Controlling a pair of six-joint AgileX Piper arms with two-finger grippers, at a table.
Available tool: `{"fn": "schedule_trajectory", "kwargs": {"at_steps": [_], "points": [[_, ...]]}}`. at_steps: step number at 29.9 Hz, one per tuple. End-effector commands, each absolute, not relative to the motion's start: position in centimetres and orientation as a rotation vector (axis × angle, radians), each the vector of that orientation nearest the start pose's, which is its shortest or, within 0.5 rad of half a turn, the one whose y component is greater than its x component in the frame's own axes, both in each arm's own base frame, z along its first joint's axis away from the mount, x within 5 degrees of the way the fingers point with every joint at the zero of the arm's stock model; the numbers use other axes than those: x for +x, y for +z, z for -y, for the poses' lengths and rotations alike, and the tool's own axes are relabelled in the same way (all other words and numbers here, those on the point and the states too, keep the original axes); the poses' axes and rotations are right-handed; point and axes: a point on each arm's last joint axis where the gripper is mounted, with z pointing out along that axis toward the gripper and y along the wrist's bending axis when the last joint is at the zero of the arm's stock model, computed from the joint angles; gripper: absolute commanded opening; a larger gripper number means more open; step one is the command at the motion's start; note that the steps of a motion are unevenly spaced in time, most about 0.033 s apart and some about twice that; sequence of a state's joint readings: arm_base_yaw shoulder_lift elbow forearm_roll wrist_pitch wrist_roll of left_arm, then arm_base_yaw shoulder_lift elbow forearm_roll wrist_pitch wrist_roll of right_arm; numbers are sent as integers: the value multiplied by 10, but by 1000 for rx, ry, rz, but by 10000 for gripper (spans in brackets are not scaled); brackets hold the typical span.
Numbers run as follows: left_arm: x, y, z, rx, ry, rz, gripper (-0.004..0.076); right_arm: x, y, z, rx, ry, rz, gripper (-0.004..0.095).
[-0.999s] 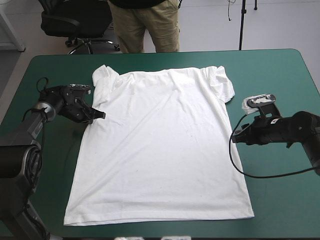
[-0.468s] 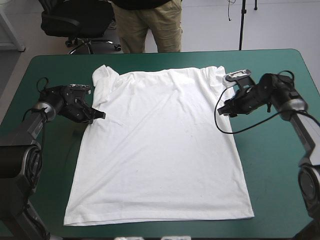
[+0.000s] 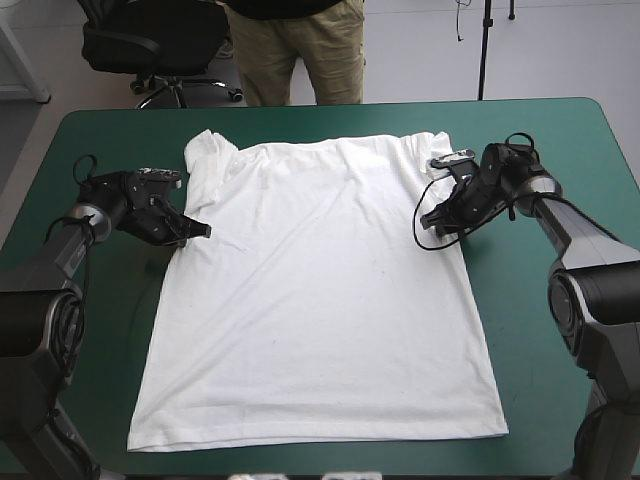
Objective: Fold the cloth
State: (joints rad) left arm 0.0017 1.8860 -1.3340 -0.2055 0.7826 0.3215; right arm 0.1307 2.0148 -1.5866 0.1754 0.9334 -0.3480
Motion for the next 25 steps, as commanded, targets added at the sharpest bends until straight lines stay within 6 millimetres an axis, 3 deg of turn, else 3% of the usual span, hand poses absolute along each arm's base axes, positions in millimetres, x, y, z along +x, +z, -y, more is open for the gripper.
{"fn": "schedule_trajectory", "kwargs": {"at_steps": [1,6,11,16,21,25], "points": [[387,203,23,270,-210,-2776,-17,418,223,-69,-567,194,-2792,333],[387,207,23,270,-204,-2754,-17,414,219,-68,-641,200,-2826,-19],[387,225,23,263,-190,-2687,-17,413,225,-68,-641,196,-2809,-8],[388,240,23,267,-182,-2644,-17,413,249,-69,-602,191,-2700,-8],[390,267,23,274,-176,-2580,-17,400,304,-68,-557,168,-2507,-9],[390,311,23,278,-159,-2456,-17,382,350,-62,-524,130,-2352,-17]]}}
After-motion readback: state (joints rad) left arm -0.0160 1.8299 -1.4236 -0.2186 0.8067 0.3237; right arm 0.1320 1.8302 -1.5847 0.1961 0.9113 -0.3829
